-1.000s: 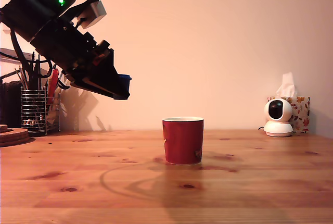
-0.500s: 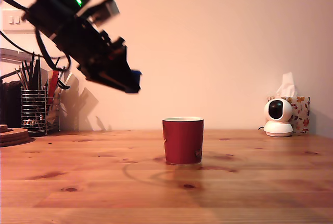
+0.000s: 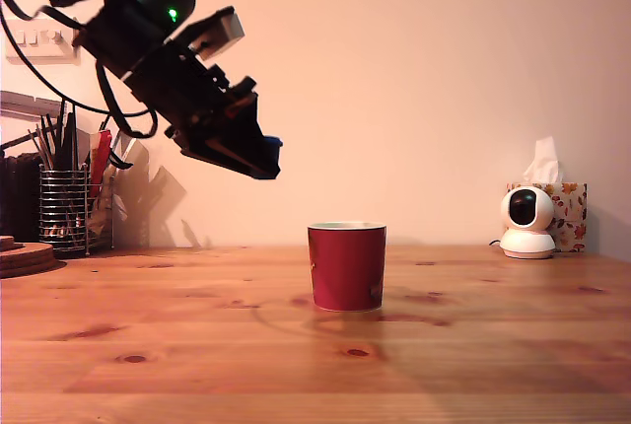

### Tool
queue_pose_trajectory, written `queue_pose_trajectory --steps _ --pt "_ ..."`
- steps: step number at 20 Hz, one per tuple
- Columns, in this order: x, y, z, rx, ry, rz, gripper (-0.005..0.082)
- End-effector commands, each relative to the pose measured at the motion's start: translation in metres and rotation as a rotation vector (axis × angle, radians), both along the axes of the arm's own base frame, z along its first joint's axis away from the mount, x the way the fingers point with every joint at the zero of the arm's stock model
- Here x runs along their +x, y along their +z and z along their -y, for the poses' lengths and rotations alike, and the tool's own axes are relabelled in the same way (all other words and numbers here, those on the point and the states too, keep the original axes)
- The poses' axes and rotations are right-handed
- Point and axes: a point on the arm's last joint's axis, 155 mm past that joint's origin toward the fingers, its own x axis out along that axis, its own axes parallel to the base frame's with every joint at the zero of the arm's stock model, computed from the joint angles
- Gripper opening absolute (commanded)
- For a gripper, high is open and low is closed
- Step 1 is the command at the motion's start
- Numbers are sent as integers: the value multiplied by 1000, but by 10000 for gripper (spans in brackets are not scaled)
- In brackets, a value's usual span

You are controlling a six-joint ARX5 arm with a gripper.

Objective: Pick up the coffee capsules on the table and drop them inside the coffee cup

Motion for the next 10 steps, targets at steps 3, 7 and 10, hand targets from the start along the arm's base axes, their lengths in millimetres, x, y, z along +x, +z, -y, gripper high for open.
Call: queue_pose_trajectory --steps 3,7,10 --pt "2 -21 2 15 1 -44 178" --pt "5 -18 4 7 -2 -23 178" --pt "5 -22 5 9 -2 -29 178"
